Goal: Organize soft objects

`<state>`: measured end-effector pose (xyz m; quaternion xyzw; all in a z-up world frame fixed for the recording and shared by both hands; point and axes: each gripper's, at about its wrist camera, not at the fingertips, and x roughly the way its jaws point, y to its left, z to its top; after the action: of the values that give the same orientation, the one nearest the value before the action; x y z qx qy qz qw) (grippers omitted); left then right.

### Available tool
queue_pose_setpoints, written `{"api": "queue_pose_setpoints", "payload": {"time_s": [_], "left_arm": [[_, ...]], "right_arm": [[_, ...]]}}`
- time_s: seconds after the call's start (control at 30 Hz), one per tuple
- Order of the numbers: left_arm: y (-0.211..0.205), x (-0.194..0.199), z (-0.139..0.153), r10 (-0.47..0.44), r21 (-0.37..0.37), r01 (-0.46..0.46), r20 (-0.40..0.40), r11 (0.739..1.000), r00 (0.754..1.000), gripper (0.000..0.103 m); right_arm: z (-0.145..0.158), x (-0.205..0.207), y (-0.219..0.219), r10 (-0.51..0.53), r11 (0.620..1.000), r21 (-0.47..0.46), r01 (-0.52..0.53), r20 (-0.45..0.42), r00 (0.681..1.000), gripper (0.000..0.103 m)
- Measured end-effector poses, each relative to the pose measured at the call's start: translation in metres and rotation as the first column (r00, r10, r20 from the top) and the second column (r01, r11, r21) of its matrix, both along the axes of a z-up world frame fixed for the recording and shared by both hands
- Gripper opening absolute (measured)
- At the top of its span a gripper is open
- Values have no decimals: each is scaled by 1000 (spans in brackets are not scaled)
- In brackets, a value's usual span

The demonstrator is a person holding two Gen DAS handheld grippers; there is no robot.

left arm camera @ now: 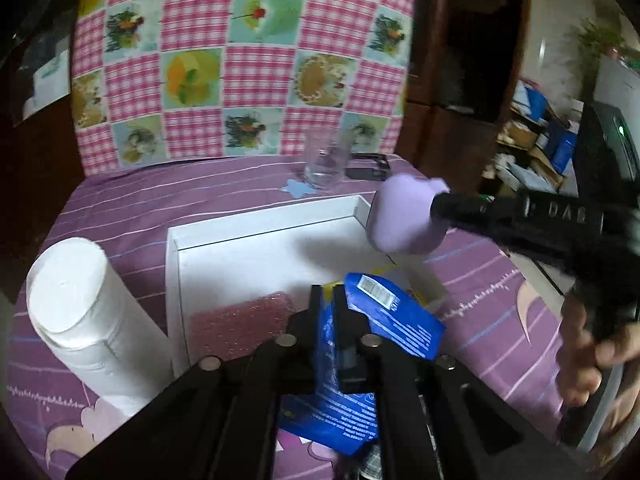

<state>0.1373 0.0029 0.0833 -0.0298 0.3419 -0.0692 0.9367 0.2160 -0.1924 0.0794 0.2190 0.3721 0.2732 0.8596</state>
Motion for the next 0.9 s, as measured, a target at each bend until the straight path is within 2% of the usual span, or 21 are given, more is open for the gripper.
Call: {"api": "queue_pose_setpoints", "payload": {"time_s": [0.03,0.07,0.1,0.17,0.27,0.37,0.5,0.57,0.73,0.8,0.83,0.9], "left_arm": [[1,-1,0,-2,-7,2,-1,1000,1000,41],[4,-2,0,-10,-26,10,2,1000,1000,78],[5,-4,1,-32,-47,33,10,998,999,87],[5,-9,3,-74,-62,76,28,995,997,88],[-1,-12,-1,-117,-13,117,-4,993,993,89],[-27,-8,-19,-121,186,129,-56,974,991,89],[-54,-4,-41,-157,310,187,-121,932,980,89],[-63,-2,-49,-134,386,175,-131,906,982,89],[-64,0,-51,-131,402,176,-136,899,982,88],[-63,0,-51,-121,410,168,-138,897,983,77],[-62,1,-50,-126,387,174,-147,905,981,71],[-62,1,-49,-124,382,172,-147,908,981,69]], "right_arm": [[3,-2,-2,-4,1000,-3,4,6,1000,19],[6,-4,-6,-9,1000,-4,9,12,1000,19],[8,-4,-8,-10,1000,-3,10,14,1000,19],[12,-6,-11,-6,1000,4,6,17,1000,19],[16,-8,-11,5,1000,8,-5,22,1000,19],[17,-8,-9,13,1000,2,-13,22,1000,19],[17,-8,-9,16,1000,-1,-16,21,1000,19],[17,-9,-9,14,1000,1,-14,21,1000,19],[15,-7,-6,14,1000,-10,-14,13,1000,19],[14,-7,-5,18,1000,-15,-18,9,1000,19],[14,-7,-5,21,1000,-16,-20,7,1000,19],[13,-6,-4,24,1000,-18,-24,2,1000,19]]}}
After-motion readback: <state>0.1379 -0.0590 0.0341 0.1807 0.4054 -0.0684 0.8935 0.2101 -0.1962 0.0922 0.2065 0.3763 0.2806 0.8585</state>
